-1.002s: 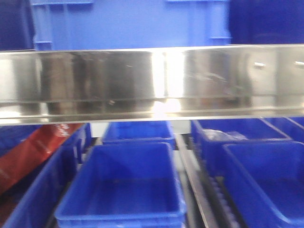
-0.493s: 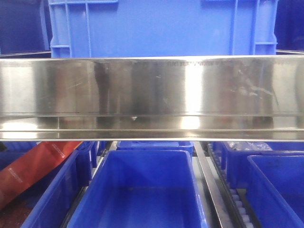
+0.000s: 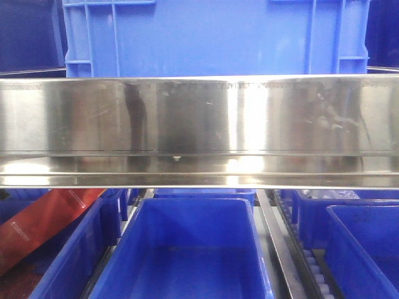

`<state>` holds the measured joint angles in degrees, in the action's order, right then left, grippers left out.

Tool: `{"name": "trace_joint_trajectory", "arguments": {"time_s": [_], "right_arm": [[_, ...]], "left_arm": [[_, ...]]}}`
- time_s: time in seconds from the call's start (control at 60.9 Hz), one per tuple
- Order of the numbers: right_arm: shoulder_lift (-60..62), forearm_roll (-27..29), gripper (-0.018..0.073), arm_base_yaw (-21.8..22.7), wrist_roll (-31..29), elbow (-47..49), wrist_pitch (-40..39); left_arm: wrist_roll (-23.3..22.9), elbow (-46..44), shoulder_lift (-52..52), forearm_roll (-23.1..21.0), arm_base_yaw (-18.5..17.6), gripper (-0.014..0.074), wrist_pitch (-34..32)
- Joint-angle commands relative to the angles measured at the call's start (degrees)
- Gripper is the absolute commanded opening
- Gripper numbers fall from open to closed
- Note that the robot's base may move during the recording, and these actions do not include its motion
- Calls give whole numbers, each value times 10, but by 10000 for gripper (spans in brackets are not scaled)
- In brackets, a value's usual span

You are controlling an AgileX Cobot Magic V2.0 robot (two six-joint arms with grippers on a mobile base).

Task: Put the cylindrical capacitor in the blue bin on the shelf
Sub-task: 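Drive up to the shelf and stop facing the blue bins, then reach the left gripper over a blue bin and release the orange cylinder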

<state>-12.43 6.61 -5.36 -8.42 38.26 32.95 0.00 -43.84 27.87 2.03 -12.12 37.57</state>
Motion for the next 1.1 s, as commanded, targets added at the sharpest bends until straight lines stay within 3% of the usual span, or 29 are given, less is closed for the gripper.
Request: {"name": "trace_joint_trajectory", "arguments": {"time_s": [0.0, 0.378, 0.608, 0.821, 0.936, 1.084], "right_arm": [[2, -4, -42, 0, -2, 1, -16], [2, -4, -42, 0, -2, 1, -16], [2, -4, -42, 0, -2, 1, -16], [2, -4, -42, 0, -2, 1, -17], [2, -4, -42, 0, -2, 1, -25], [2, -4, -42, 0, -2, 1, -27]], "left_arm": [[-6, -1, -2, -2, -4, -111, -10], [-6, -1, -2, -2, -4, -111, -19], [-6, -12, 9, -2, -4, -111, -76], [53, -129, 136, -29, -7, -111, -80], [88, -217, 230, -46, -37, -111, -66], [88, -332, 358, -38, -117, -111, -65]]}}
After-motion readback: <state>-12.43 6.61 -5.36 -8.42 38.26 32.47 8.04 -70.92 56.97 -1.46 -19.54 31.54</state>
